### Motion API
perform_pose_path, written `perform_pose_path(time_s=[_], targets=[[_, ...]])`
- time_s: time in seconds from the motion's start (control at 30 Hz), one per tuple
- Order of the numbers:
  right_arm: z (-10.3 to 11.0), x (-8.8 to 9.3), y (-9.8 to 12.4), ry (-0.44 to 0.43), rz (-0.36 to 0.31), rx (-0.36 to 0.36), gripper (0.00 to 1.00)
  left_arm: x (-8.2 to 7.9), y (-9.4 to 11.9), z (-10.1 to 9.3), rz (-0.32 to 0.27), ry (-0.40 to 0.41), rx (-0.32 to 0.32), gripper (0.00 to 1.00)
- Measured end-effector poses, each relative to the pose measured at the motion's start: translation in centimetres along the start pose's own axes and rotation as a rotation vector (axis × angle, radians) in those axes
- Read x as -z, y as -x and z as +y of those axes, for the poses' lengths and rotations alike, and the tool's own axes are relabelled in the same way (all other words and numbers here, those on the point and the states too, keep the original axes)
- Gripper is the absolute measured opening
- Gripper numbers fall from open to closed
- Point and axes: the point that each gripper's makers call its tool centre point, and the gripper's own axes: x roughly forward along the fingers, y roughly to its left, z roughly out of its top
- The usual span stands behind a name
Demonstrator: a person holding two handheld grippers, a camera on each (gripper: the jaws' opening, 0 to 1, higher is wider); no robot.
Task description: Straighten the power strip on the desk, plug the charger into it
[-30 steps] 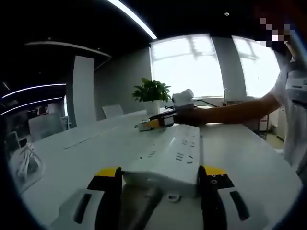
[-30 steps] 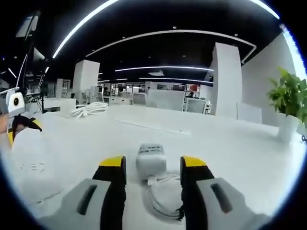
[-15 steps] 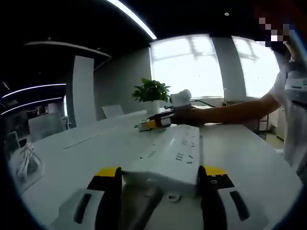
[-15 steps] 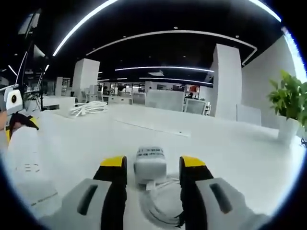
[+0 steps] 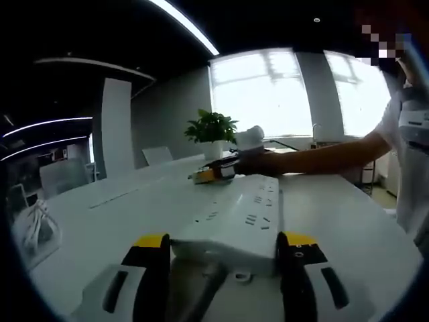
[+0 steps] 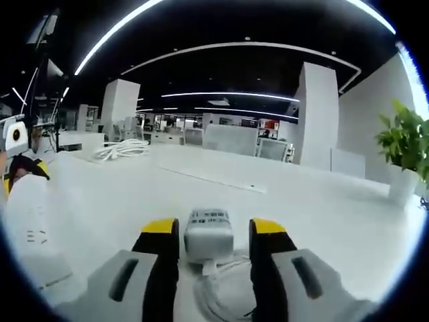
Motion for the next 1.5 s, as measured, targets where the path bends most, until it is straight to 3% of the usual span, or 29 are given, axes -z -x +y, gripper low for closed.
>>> perform_pose_path(time_s=[1.1, 1.5], targets=[[0.50, 0.28, -0.49, 0.073, 0.024, 0.008, 0.29, 0.02, 0.05, 0.03, 0.000, 0.001, -0.001, 0.68], [0.20, 0.57, -0.77, 0.045, 0.047, 0.030, 0.28, 0.00, 0.03, -0.03, 0.000, 0.001, -0.001, 0.68]])
